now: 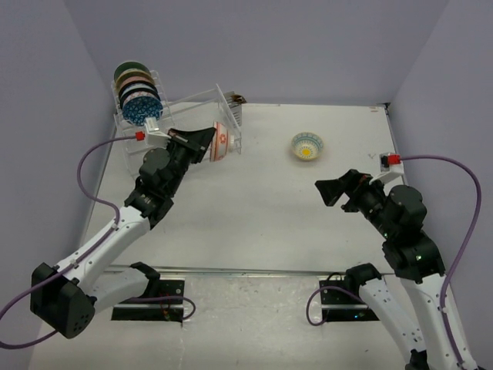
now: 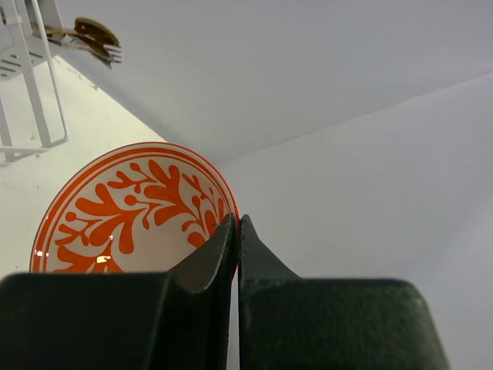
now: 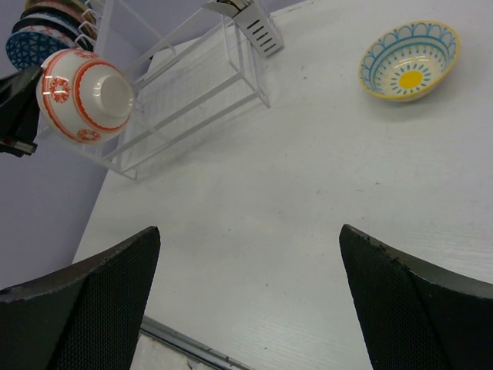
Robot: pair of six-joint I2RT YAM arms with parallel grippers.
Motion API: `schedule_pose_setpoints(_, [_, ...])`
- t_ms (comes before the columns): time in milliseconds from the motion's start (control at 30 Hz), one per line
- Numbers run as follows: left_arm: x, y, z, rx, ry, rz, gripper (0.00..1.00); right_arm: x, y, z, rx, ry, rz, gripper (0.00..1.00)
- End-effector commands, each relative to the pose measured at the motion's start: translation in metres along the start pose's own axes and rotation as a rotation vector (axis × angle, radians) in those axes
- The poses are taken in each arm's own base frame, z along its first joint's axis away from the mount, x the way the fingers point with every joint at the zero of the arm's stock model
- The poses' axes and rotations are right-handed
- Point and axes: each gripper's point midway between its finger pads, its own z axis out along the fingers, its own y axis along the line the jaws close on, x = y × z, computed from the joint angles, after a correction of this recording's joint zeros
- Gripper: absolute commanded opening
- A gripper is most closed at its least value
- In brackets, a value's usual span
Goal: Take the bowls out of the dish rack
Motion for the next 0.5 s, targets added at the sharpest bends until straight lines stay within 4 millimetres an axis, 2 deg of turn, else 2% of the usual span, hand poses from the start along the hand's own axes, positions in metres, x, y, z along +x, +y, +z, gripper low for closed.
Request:
schedule_pose_setpoints(0, [-0.006,-0.036,0.001,0.156,-0.067,-0.004,0.0,-0.011,-0.004,-0.015,0.051,-0.051,-0.002,0.99])
schedule_pose_setpoints(33, [0.004,-0.028,0.003,0.139,-0.049,0.001,0.0,-0.01,-0.006,-0.017,0.056,-0.049,-0.006,0.99])
schedule_pose_setpoints(100, [0.011,-0.025,0.005,0.15,-0.05,0.014,0.0,-0.011,-0.004,-0.021,0.051,-0.056,-0.007,0.99])
schedule_pose_setpoints(133, [0.021,-0.022,0.007,0.148,-0.035,0.02,0.0,-0.011,-0.004,-0.022,0.048,-0.058,-0.007,0.99])
schedule_pose_setpoints(300, [0.038,-0.007,0.014,0.133,-0.029,0.065,0.0,-0.006,-0.005,-0.025,0.041,-0.052,-0.006,0.99])
schedule_pose_setpoints(367, [0.048,0.009,0.015,0.115,-0.024,0.099,0.0,-0.004,-0.007,-0.025,0.047,-0.052,-0.005,0.99])
schedule_pose_setpoints(433, [0.066,0.041,0.012,0.066,0.006,0.164,0.0,0.001,-0.012,-0.022,0.06,-0.045,0.001,0.99])
schedule_pose_setpoints(467, [0.07,0.04,0.01,0.084,0.005,0.181,0.0,0.003,-0.013,-0.022,0.062,-0.04,0.001,0.99])
